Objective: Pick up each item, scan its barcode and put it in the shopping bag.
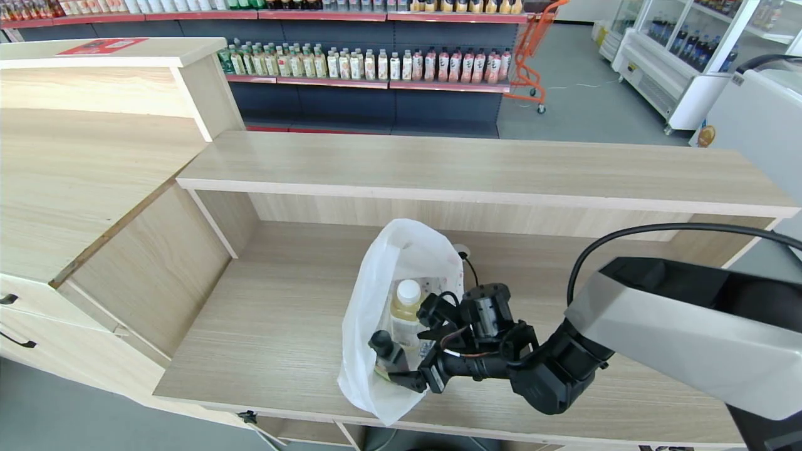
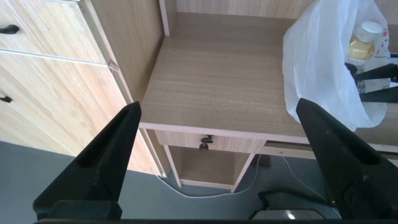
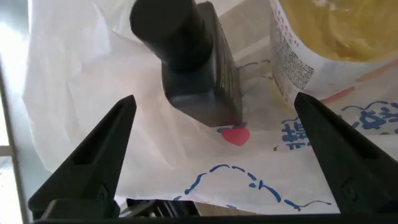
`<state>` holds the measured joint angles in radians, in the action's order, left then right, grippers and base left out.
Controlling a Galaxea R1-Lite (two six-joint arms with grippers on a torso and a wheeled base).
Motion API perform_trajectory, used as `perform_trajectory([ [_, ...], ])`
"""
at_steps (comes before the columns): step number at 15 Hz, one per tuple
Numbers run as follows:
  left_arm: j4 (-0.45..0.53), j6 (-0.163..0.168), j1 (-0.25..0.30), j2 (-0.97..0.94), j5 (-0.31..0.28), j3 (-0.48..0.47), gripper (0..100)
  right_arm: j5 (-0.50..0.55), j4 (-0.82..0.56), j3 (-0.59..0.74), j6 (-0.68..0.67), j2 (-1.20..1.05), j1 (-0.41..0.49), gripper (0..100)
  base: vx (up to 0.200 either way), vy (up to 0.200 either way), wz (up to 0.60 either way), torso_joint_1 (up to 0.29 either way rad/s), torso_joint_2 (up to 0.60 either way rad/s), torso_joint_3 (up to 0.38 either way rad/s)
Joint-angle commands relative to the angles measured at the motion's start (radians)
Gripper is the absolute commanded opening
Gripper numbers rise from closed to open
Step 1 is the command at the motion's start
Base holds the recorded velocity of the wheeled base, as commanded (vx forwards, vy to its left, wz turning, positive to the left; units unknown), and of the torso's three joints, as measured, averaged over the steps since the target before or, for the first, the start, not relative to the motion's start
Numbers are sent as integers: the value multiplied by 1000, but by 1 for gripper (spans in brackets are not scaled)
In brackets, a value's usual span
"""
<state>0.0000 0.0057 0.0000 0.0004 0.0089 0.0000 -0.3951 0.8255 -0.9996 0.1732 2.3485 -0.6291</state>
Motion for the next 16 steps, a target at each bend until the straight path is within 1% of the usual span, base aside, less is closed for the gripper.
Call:
perform_trajectory([
  [1,0,0,0,0,0,0,100,-7,-13,16,-70,-72,3,100,0,0,0,0,0,0],
  [3,0,0,0,0,0,0,100,-10,-17,35,-178,-117,29,100,0,0,0,0,0,0],
  [5,0,0,0,0,0,0,100,-10,-16,56,-296,-170,32,100,0,0,0,0,0,0],
  [6,0,0,0,0,0,0,100,-10,-16,58,-325,-183,32,100,0,0,0,0,0,0],
  [7,0,0,0,0,0,0,100,-10,-17,61,-385,-213,32,100,0,0,0,0,0,0],
  [10,0,0,0,0,0,0,100,-10,-19,81,-454,-272,32,100,0,0,0,0,0,0],
  [11,0,0,0,0,0,0,100,-5,-22,116,-506,-333,48,100,0,0,0,0,0,0],
  [13,0,0,0,0,0,0,100,-5,-66,191,-523,-426,83,100,0,0,0,0,0,0],
  [14,0,0,0,0,0,0,100,-5,-97,253,-518,-505,144,100,0,0,0,0,0,0],
  [16,0,0,0,0,0,0,100,9,-109,311,-500,-647,206,100,0,0,0,0,0,0],
])
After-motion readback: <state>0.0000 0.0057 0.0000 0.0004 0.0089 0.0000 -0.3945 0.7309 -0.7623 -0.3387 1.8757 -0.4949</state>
